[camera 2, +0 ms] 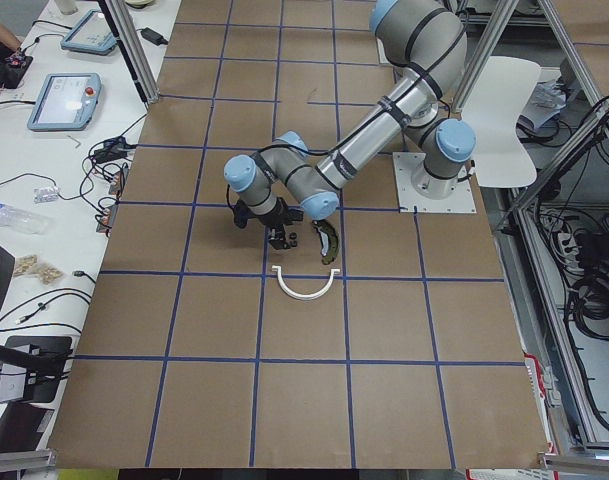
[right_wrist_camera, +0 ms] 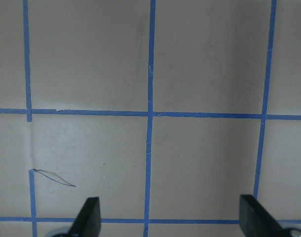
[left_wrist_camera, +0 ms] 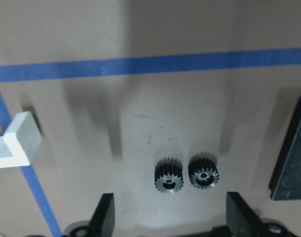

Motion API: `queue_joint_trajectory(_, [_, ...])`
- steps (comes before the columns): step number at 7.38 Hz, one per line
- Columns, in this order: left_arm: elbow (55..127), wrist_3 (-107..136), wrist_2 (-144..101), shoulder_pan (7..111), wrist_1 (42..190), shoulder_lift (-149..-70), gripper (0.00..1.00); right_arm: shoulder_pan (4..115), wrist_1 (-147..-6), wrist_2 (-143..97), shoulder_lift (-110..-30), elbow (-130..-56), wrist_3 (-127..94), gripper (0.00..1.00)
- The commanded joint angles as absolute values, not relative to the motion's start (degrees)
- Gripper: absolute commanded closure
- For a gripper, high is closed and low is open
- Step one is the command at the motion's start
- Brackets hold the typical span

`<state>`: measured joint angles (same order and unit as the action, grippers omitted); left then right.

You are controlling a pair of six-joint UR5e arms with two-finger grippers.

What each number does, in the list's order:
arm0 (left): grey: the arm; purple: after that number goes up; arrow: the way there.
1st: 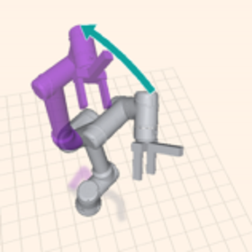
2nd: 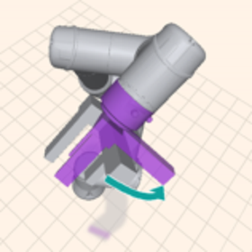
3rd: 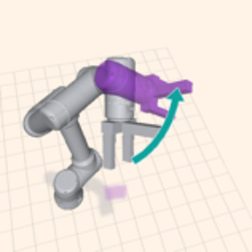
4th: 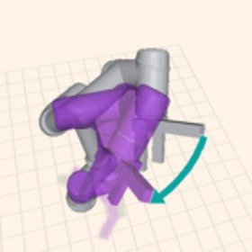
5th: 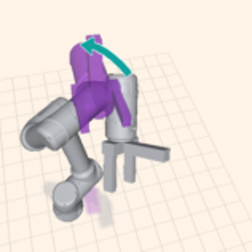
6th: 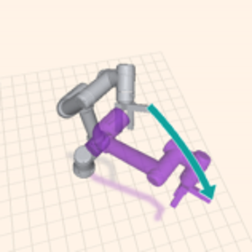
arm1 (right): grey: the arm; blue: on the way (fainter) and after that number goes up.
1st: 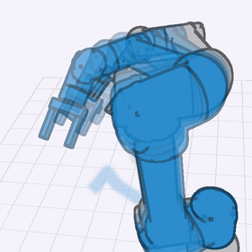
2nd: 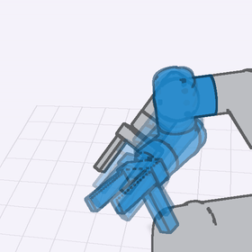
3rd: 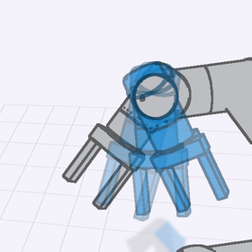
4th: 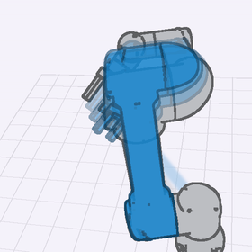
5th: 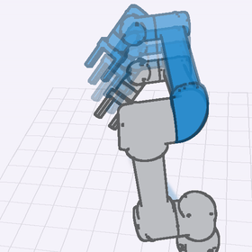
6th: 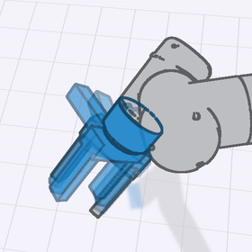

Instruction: Place bearing gear from tray to pile

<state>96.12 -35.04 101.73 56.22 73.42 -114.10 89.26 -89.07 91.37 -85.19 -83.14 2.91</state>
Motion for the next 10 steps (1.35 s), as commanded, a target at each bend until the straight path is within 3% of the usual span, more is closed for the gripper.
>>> queue_joint_trajectory(1, [88.6,-32.4,98.1,58.8,82.6,-109.6,0.0,89.0,-89.4,91.3,-85.3,-83.1,3.2,0.0])
queue_joint_trajectory(4, [80.3,-21.0,97.7,73.2,90.4,-105.2,0.0,89.3,-89.2,90.7,-86.5,-83.1,2.6,0.0])
queue_joint_trajectory(8, [82.0,-10.9,91.0,88.8,93.0,-96.4,0.0,89.4,-89.4,90.7,-88.6,-84.5,2.3,0.0])
queue_joint_trajectory(10, [82.1,-5.1,90.3,92.5,92.6,-97.5,0.0,89.4,-89.5,90.4,-88.8,-84.6,2.3,0.0])
